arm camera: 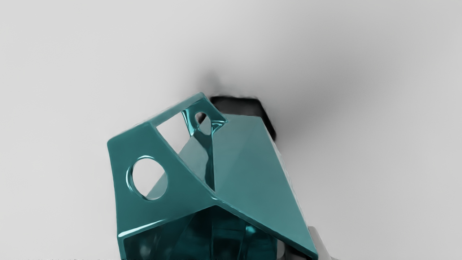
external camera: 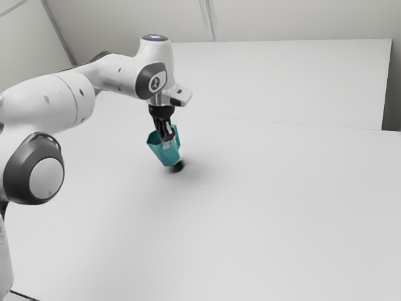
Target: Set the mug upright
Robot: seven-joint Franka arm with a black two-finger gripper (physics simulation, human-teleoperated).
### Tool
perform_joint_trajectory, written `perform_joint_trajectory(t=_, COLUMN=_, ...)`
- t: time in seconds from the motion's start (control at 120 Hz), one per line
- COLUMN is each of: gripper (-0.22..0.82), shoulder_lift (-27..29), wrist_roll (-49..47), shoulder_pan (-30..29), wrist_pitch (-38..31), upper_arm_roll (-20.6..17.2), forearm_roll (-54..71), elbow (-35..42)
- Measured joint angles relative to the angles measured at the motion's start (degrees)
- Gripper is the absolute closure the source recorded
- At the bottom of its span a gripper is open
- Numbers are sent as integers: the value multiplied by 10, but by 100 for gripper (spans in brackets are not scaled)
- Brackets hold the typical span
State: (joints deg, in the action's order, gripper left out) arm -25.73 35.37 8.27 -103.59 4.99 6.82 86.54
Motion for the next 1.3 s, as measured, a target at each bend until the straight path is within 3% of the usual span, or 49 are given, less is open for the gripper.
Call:
perform_joint_trajectory(t=0.517, gripper=78, shoulder_lift=-31, wrist_roll=6, shoulder_pan=-7, wrist_pitch=51, upper_arm_roll=-3, forearm_roll=8, elbow=-3)
perform_joint_trajectory(t=0.708, gripper=38, shoulder_lift=-31, wrist_roll=2, shoulder_pan=-6, wrist_pitch=52, upper_arm_roll=-3, forearm_roll=6, elbow=0)
perform_joint_trajectory(t=0.833, gripper=21, shoulder_lift=-27, wrist_roll=-3, shoulder_pan=-6, wrist_pitch=53, upper_arm_roll=-3, forearm_roll=5, elbow=0)
perform_joint_trajectory(t=1.025, gripper=9, shoulder_lift=6, wrist_roll=-11, shoulder_pan=-8, wrist_pitch=53, upper_arm_roll=-3, forearm_roll=5, elbow=2)
perform_joint_trajectory(t=1.3, gripper=2, shoulder_lift=113, wrist_roll=-52, shoulder_pan=-5, wrist_pitch=53, upper_arm_roll=2, forearm_roll=-11, elbow=10)
